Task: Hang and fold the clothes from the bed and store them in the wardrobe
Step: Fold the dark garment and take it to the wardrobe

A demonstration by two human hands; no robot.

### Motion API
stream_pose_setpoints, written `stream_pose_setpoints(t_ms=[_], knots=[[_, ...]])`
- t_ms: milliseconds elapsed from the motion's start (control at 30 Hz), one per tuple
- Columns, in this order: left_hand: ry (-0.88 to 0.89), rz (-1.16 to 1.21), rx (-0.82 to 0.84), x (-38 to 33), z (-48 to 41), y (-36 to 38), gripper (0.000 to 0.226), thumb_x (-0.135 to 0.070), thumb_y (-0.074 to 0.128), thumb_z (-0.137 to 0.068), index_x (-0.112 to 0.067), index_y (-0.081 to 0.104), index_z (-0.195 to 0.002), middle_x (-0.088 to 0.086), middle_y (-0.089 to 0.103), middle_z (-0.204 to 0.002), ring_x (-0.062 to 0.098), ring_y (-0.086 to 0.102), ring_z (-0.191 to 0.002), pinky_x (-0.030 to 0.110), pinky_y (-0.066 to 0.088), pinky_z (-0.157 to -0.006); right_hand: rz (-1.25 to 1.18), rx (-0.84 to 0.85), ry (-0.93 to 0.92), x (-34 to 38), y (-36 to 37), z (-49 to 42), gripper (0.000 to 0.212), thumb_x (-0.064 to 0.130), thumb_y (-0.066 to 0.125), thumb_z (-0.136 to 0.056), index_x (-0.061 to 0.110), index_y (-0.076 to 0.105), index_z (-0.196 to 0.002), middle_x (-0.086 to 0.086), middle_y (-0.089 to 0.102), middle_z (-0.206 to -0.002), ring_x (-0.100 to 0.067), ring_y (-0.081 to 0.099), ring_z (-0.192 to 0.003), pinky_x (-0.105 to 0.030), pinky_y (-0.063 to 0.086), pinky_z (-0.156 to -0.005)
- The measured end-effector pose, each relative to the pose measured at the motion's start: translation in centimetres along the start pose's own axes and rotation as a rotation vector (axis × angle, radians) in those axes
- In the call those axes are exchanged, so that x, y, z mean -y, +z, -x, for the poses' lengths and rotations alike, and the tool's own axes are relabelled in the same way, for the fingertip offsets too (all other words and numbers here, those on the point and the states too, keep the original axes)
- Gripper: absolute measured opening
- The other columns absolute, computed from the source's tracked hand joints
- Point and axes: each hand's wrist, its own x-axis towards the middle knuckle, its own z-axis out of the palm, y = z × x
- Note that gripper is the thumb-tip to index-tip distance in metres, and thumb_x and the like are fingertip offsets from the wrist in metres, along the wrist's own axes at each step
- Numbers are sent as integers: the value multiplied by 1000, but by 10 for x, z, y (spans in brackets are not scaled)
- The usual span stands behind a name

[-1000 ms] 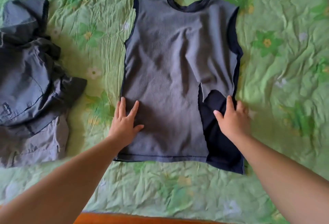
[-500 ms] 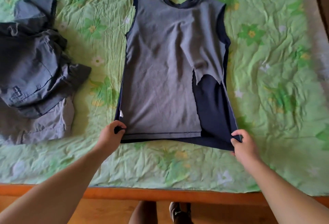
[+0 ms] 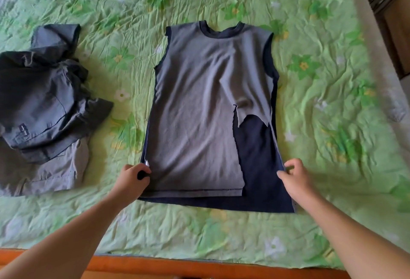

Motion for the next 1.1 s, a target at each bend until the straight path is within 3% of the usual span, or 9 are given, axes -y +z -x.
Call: stream_pose_setpoints(t_ms=[100,267,400,467,533,700,800,933,1100], knots=[[33,83,-116,-20,-44,-8,21,-10,71,-84,-19,65,-102,17,56,-106,30,61,-79,35,52,-78,-42,-5,-16,45,-1,-38,49,40,64,-91,23,47,-134,-6,66,-111,-34,61,-106,-42,46,-93],[23,250,-183,-68,-124,-19,41,-30,70,-91,-25,48,-125,6,58,-98,28,58,-81,38,50,-73,-137,-72,1,111,6,-108,62,44,63,-94,19,42,-146,-9,52,-145,-31,52,-128,-35,39,-97],[60,407,-278,-92,-173,-27,21,-25,64,-95,-36,53,-108,-8,58,-85,16,57,-70,28,44,-60,-323,-203,49,138,14,-154,54,44,68,-92,15,50,-133,-2,57,-119,-26,57,-110,-32,40,-88],[56,387,-301,-95,-188,-33,22,-14,61,-94,-35,57,-100,-10,60,-82,18,58,-72,24,40,-58,-326,-231,69,140,12,-169,25,35,69,-92,14,58,-100,0,59,-93,-25,56,-88,-32,44,-73],[27,325,-304,-91,-193,-37,26,-7,60,-91,-32,58,-97,-5,64,-85,22,60,-78,27,40,-65,-319,-207,95,134,8,-176,27,28,71,-91,14,53,-77,0,55,-71,-24,53,-74,-31,38,-58],[25,361,-337,-107,-212,-60,38,-29,68,-89,-37,44,-118,-14,63,-90,5,62,-73,27,44,-61,-410,-209,71,154,-10,-203,26,28,79,-78,13,63,-92,-4,64,-84,-23,59,-77,-34,48,-69],[-51,484,-323,-143,-256,-79,55,-42,72,-88,-28,45,-134,-6,64,-93,13,61,-71,30,47,-63,-474,-176,25,184,-18,-235,38,27,80,-81,7,64,-108,-8,67,-94,-23,62,-79,-31,46,-67],[-70,322,-351,-167,-300,-88,33,-21,73,-88,-14,66,-119,4,67,-92,16,60,-68,28,45,-64,-348,-192,2,188,-27,-262,9,13,72,-85,14,67,-92,-7,67,-85,-24,60,-77,-36,48,-73],[-117,203,-350,-164,-310,-96,35,-19,69,-85,-17,62,-119,8,68,-100,32,64,-89,35,49,-76,-307,-164,50,190,-44,-272,16,21,70,-72,11,57,-72,-8,60,-71,-25,55,-68,-36,42,-65]])
